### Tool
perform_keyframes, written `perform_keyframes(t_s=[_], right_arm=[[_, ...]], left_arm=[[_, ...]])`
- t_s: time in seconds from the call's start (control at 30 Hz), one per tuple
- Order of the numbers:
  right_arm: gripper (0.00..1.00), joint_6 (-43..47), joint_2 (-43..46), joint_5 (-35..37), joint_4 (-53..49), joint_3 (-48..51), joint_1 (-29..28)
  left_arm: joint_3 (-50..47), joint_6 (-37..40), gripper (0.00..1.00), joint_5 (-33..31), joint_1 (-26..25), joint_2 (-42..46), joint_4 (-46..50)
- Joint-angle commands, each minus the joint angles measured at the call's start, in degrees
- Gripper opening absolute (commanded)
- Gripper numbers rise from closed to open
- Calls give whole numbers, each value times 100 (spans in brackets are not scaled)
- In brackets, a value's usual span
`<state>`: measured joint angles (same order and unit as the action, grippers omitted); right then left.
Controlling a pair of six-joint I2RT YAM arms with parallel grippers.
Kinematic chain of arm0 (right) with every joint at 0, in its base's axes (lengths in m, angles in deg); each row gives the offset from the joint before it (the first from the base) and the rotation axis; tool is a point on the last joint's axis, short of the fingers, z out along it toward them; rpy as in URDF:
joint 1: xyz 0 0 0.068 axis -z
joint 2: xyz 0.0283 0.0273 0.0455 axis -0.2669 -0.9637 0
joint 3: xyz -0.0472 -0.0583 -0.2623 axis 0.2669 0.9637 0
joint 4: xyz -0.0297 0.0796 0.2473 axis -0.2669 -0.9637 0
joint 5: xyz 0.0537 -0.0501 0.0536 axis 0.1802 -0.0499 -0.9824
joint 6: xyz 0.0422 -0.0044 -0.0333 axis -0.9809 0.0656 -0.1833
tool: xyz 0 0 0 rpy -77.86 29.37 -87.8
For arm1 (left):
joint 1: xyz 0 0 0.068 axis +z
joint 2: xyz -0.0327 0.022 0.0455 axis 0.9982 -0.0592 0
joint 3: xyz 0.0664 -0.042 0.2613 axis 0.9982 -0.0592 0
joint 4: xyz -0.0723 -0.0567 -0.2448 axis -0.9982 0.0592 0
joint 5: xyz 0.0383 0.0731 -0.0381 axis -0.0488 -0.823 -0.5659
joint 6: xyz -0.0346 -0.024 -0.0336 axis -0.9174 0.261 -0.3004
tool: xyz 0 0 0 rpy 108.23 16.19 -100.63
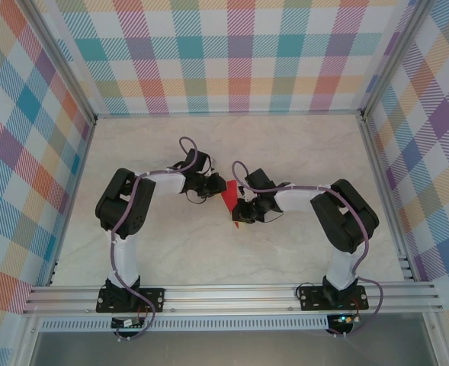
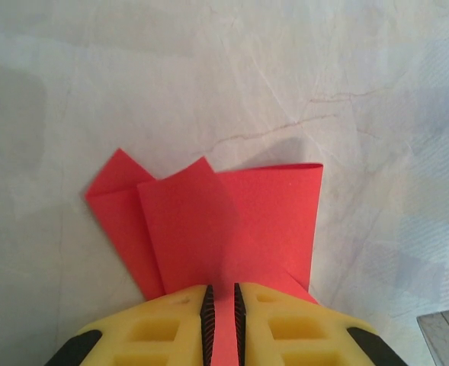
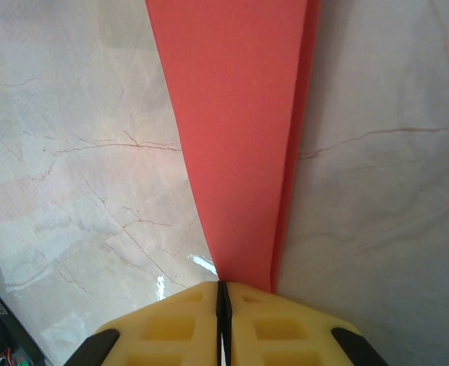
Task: Fold a paper plane with a square sheet of paper (pick it up from the middle)
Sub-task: Fold the wing for the fifth time at the center of the table.
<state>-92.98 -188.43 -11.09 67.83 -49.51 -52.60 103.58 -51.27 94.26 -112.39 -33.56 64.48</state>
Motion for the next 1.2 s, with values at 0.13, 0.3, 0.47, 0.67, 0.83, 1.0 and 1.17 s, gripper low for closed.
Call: perform_keyframes(t_s=[0.13,0.3,0.47,0.67,0.83,1.0,1.17], right_arm=[[10,102,-337,453,-997,426,-36],[10,90,-335,470,-983,436,-31],[10,62,-327,479,-968,446,-27],[10,49,-314,470,-946,454,-32],[10,27,-281,453,-913,445,-32],[10,40,-298,429,-922,436,-30],[11,36,-333,409,-911,436,-34]], left_arm=[[219,247,19,-980,472,-298,-104],[321,292,19,-1044,556,-334,-50],[526,408,19,-1113,591,-341,83],[947,590,19,-1195,600,-338,332],[794,589,20,-1269,600,30,250],[106,328,20,-515,495,526,-361],[-481,112,20,-40,134,887,-977]])
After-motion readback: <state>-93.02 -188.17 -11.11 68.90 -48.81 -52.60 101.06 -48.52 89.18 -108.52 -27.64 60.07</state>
